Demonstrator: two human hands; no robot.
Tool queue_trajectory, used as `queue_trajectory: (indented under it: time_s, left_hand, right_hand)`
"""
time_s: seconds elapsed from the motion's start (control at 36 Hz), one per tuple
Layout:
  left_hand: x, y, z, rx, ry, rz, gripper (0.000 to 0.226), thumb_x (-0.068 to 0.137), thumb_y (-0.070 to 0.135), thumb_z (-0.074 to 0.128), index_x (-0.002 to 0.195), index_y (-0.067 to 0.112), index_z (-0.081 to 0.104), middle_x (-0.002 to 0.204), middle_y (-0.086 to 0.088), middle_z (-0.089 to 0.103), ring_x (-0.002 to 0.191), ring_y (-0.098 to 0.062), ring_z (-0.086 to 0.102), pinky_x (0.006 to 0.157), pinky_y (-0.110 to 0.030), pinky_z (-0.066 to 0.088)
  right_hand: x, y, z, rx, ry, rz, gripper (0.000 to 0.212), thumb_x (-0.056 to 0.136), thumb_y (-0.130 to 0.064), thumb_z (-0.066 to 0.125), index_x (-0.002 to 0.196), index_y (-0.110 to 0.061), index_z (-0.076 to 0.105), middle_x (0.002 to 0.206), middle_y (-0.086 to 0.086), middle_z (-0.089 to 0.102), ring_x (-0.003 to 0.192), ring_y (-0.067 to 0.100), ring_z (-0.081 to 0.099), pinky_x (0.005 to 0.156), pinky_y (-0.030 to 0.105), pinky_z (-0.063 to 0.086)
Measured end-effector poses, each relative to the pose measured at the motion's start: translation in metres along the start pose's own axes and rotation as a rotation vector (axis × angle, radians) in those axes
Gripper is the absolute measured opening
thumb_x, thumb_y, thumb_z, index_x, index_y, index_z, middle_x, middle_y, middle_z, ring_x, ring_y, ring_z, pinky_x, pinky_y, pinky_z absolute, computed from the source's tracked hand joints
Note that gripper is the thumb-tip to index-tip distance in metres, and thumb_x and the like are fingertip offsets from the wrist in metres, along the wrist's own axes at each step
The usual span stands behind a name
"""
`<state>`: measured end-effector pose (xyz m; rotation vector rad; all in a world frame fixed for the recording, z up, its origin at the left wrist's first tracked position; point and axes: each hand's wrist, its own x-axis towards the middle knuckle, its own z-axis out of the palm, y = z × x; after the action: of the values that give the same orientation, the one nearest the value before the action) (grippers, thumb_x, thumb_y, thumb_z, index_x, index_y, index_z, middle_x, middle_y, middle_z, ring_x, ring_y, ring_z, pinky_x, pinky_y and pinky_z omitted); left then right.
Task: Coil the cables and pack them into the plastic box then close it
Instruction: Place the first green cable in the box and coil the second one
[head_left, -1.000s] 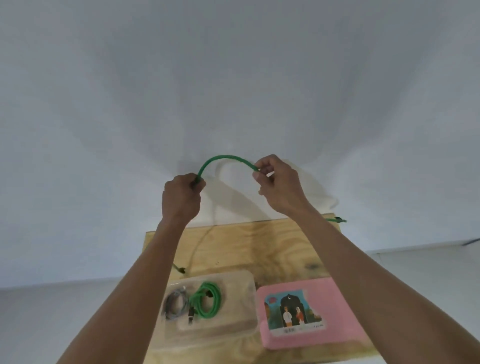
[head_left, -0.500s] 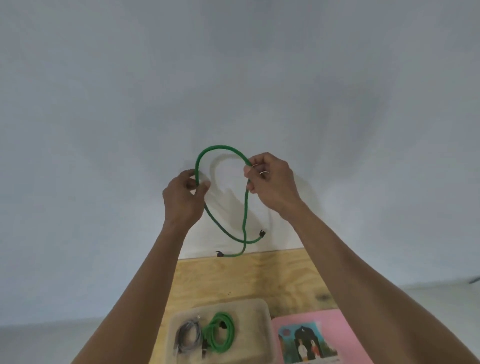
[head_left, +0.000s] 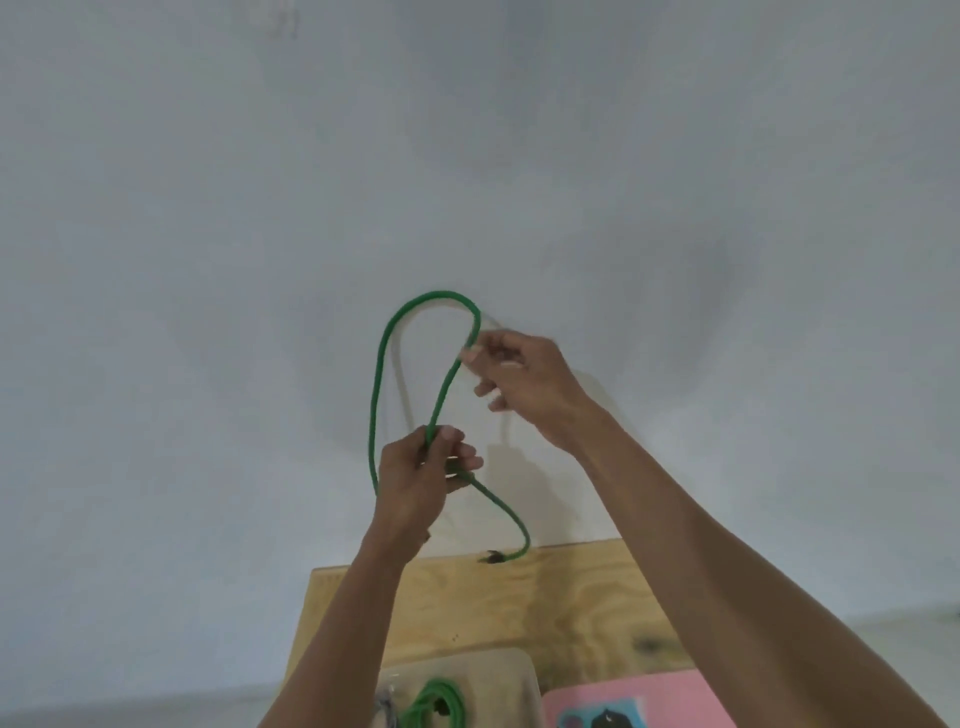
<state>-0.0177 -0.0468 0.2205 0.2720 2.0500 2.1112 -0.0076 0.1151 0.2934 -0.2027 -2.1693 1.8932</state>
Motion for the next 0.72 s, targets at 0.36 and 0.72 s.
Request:
queue_trajectory:
  time_s: [0.36, 0.72]
  left_hand:
    - [0.027, 0.041, -0.009, -0.682, 0.215, -0.153, 0.022, 0.104, 0.013, 0.05, 0.098, -0.005, 0.061, 0.089, -0.018, 0.069, 0.081, -0.027, 0.076, 0.073, -0.037, 0.064]
    - [0.009, 0.03, 0.013, 0.076, -0.352, -0.235, 0.079, 0.086, 0.081, 0.035, 0.119, 0.019, 0.071, 0.112, -0.003, 0.077, 0.11, -0.015, 0.07, 0.095, -0.039, 0.049]
  right_hand:
    - [-0.031, 0.067, -0.056, -0.698, -0.286, 0.059, 0.005, 0.088, -0.032, 0.077, 0.086, -0.03, 0.073, 0.084, -0.017, 0.063, 0.073, 0.0, 0.06, 0.062, 0.015, 0.044]
    - [-0.023, 0.023, -0.03, -0.157, -0.086, -0.048, 0.013, 0.088, -0.025, 0.077, 0.086, -0.013, 0.078, 0.068, 0.0, 0.076, 0.063, 0.014, 0.074, 0.057, 0.022, 0.055]
